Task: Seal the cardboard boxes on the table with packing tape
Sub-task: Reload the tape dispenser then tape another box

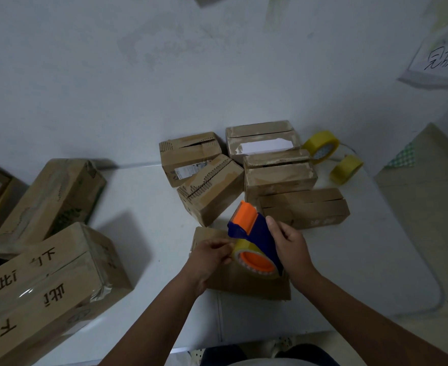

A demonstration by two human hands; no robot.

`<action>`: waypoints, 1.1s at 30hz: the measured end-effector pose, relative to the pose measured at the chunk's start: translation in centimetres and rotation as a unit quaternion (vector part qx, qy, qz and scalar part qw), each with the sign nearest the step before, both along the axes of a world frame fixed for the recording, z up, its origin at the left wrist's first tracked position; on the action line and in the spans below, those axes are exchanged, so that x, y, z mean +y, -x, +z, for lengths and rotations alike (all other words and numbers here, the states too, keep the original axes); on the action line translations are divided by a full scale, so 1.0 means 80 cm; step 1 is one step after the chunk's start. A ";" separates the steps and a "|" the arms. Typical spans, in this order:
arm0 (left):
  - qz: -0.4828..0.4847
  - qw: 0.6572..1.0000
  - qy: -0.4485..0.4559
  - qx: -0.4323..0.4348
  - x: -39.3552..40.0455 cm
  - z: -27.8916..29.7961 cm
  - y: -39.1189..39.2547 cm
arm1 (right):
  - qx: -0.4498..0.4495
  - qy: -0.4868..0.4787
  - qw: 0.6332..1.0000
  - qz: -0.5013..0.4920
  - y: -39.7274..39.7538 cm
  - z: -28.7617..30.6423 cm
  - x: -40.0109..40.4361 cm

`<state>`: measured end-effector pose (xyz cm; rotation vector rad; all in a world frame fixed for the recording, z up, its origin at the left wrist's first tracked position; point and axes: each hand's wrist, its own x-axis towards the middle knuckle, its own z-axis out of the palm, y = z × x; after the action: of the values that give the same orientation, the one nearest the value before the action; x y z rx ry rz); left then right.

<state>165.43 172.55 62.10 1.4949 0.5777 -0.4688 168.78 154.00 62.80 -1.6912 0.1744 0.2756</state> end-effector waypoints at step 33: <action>-0.169 0.984 0.024 -0.053 0.039 0.012 -0.021 | -0.025 0.040 0.995 0.093 -0.002 0.001 -0.013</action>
<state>167.14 175.69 63.02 1.5666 0.2269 -0.6561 168.90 152.96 62.91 -1.7945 -0.0103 0.3700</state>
